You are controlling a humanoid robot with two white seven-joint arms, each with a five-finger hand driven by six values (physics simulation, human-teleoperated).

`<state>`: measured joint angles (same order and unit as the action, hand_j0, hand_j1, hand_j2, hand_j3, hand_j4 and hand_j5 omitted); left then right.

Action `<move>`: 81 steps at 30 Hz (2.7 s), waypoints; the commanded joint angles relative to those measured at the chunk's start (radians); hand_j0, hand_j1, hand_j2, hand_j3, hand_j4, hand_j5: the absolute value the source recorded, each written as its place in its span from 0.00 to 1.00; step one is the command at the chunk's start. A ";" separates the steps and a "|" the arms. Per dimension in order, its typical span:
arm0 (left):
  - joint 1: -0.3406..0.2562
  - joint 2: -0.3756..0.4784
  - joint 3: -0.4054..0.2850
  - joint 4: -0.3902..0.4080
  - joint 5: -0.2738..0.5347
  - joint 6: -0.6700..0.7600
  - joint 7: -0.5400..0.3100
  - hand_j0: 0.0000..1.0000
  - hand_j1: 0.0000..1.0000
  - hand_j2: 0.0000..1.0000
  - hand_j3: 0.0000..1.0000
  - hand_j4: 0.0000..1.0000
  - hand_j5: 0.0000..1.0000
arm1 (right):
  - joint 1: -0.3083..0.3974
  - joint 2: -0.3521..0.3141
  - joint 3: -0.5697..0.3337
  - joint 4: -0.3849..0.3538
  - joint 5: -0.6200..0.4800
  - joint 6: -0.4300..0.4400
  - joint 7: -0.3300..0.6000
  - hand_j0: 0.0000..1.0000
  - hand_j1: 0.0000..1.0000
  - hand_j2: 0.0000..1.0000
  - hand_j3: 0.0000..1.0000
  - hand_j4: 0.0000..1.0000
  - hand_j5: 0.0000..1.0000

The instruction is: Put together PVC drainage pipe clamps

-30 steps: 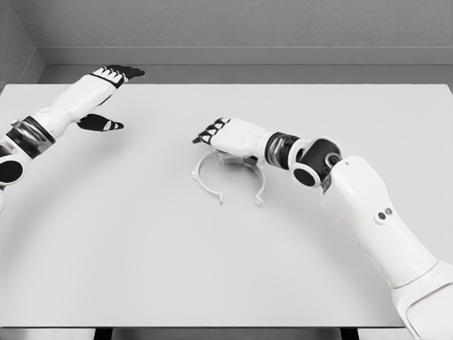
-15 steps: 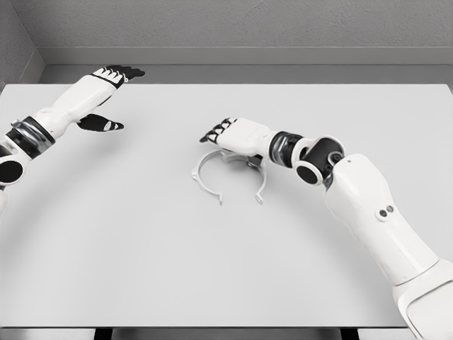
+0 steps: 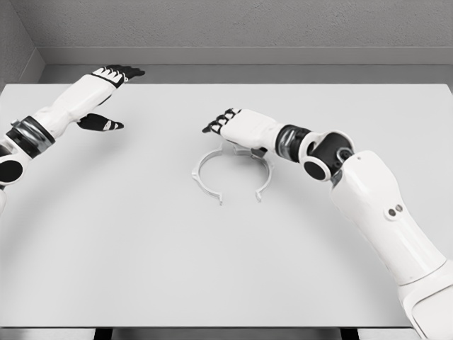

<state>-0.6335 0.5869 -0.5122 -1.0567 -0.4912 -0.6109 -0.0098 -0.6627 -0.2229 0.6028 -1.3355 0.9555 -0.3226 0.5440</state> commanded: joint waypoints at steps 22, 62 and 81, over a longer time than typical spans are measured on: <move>-0.086 -0.199 -0.131 0.024 0.000 0.000 0.001 1.00 1.00 1.00 1.00 1.00 1.00 | 0.598 -0.369 -0.787 -0.366 -0.624 -0.288 0.001 1.00 1.00 1.00 1.00 1.00 1.00; -0.066 -0.246 -0.204 0.121 -0.001 0.000 0.001 1.00 1.00 1.00 1.00 1.00 1.00 | 0.592 -0.354 -0.778 -0.341 -0.626 -0.288 0.007 1.00 1.00 1.00 1.00 1.00 1.00; -0.038 -0.254 -0.203 0.115 0.000 0.000 0.001 1.00 1.00 1.00 1.00 1.00 1.00 | 0.594 -0.352 -0.778 -0.344 -0.627 -0.288 0.007 1.00 1.00 1.00 1.00 1.00 1.00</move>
<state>-0.6673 0.3334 -0.7172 -0.9385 -0.4971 -0.6110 -0.0098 -0.0690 -0.5749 -0.1747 -1.6788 0.3357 -0.6136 0.5512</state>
